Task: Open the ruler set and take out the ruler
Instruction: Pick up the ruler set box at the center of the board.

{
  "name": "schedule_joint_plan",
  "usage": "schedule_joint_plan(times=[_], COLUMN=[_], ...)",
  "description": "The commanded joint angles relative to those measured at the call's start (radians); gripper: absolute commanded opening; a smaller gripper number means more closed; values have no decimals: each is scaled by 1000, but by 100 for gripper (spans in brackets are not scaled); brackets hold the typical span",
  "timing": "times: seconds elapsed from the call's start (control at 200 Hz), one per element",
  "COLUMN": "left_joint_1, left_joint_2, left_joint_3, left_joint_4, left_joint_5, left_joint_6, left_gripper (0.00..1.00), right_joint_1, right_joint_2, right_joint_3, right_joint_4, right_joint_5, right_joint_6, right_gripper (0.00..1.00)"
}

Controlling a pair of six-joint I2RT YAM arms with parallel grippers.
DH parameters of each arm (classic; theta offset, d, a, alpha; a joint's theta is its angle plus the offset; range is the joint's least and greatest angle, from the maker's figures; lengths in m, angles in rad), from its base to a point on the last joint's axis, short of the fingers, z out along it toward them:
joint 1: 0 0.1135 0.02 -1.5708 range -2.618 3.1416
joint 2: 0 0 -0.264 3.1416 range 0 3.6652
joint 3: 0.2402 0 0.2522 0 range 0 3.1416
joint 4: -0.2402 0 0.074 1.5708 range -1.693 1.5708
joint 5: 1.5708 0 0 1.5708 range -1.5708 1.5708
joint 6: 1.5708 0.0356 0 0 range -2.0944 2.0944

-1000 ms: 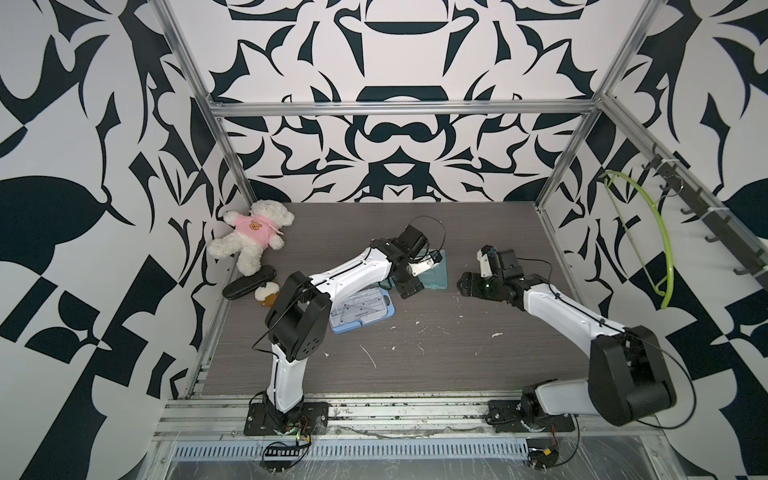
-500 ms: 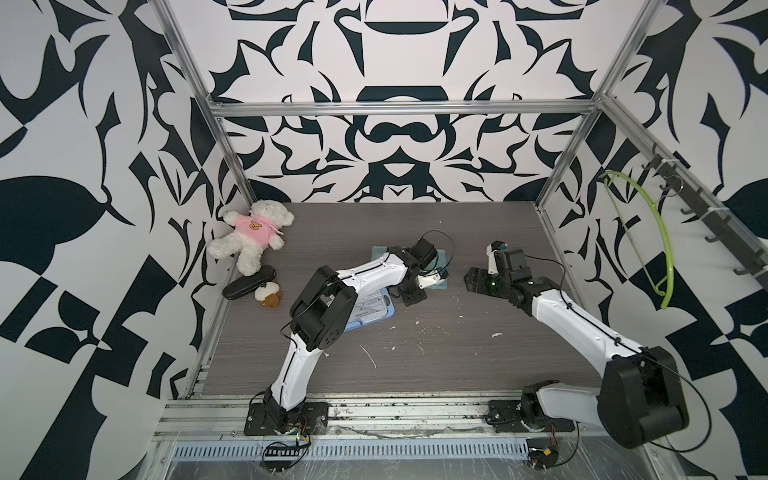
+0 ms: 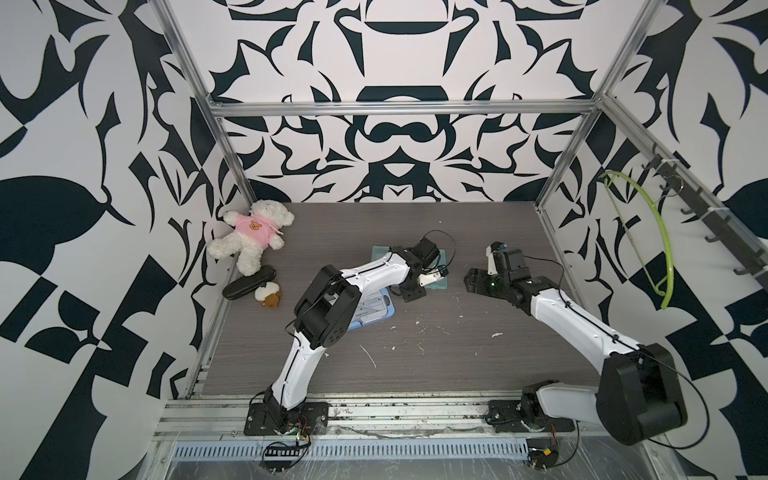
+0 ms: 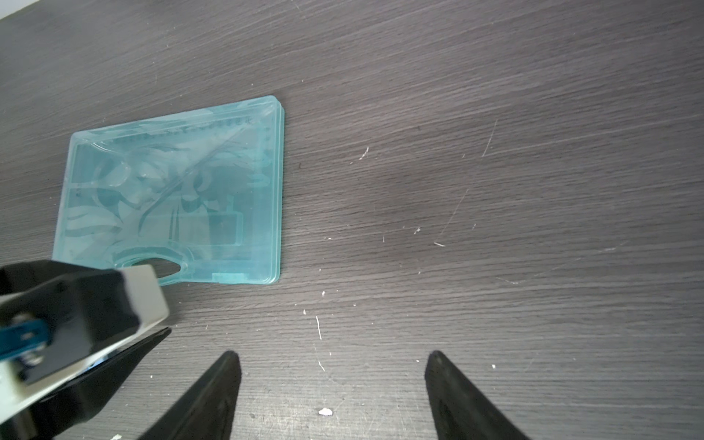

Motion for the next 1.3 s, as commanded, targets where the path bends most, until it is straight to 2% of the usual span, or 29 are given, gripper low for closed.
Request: schedule_joint_plan(times=[0.0, 0.17, 0.345, 0.505, 0.85, 1.045, 1.295], left_joint_1=[7, 7, 7, 4, -19, -19, -2], left_joint_2=[55, 85, 102, 114, 121, 63, -49], left_joint_3=[40, 70, 86, 124, 239, 281, 232], left_joint_4=[-32, -40, -38, -25, 157, 141, 104], left_joint_5=[-6, -26, -51, -49, -159, -99, 118], left_joint_6=[14, 12, 8, -9, -31, -133, -385], left_gripper=[51, 38, 21, 18, 14, 12, 9], right_joint_1=[3, 2, 2, 2, 3, 2, -18], right_joint_2=[-13, -21, -34, -40, -58, -118, -278], right_joint_3=[7, 4, 1, -5, -17, -23, -90], right_joint_4=[-9, -9, -12, -7, 0, 3, 92], right_joint_5=[4, 11, 23, 26, 40, 48, 11], right_joint_6=[8, 8, 9, 11, 19, 33, 73], right_gripper=[78, 78, 78, 77, 77, 78, 76])
